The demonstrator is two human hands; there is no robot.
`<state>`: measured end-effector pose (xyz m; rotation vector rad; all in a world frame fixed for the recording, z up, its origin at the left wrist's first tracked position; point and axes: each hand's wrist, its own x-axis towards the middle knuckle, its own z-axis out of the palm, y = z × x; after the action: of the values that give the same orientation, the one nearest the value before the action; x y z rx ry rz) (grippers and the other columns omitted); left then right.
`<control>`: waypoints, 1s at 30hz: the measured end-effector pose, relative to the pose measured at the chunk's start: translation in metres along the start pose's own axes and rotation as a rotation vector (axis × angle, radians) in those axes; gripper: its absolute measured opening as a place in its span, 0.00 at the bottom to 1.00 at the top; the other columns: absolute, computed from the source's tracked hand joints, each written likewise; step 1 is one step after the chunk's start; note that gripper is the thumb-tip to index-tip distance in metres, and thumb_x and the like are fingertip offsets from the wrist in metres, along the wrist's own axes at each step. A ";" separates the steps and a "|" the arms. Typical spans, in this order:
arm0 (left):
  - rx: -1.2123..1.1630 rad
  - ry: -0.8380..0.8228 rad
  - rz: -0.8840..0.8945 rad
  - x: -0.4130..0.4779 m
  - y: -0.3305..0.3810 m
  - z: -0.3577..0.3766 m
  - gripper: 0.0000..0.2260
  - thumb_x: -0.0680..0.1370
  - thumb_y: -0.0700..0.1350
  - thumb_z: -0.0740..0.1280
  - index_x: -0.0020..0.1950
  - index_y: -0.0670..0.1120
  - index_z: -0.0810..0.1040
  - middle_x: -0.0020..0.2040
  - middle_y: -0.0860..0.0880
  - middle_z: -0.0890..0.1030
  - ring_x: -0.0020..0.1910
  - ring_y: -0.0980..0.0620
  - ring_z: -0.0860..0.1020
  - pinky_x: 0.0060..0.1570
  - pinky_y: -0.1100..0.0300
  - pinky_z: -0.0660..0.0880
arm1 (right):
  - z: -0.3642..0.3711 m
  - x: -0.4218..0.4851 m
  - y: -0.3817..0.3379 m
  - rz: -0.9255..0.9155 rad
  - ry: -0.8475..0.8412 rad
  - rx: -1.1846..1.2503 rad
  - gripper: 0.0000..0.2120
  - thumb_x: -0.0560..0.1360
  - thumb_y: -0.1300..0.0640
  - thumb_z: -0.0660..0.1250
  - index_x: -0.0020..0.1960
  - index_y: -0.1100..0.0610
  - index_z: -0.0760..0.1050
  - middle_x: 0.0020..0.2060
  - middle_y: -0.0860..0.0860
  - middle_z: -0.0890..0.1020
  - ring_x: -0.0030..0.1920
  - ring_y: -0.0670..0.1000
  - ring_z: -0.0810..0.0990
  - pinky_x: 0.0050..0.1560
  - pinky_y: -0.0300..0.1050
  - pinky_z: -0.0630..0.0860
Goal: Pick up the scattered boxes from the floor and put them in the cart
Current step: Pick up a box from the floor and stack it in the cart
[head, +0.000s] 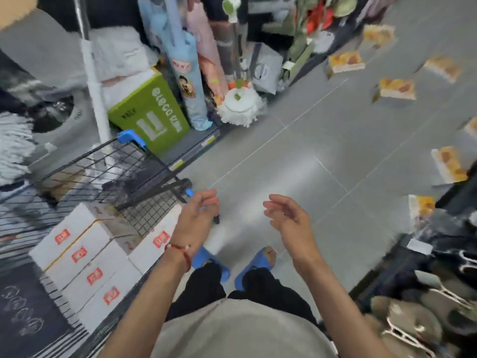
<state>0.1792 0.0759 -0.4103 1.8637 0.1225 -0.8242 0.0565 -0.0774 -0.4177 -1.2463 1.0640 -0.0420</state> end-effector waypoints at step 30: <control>0.398 -0.664 0.169 0.231 0.315 0.433 0.11 0.80 0.39 0.66 0.58 0.51 0.80 0.56 0.53 0.83 0.57 0.56 0.80 0.65 0.54 0.73 | -0.322 0.247 -0.209 0.061 0.545 0.445 0.10 0.81 0.58 0.67 0.61 0.51 0.80 0.56 0.49 0.86 0.56 0.48 0.85 0.64 0.49 0.77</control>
<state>0.2840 -0.4982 -0.3952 1.8225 -0.6463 -1.3712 0.0820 -0.5327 -0.3886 -0.8079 1.4618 -0.5686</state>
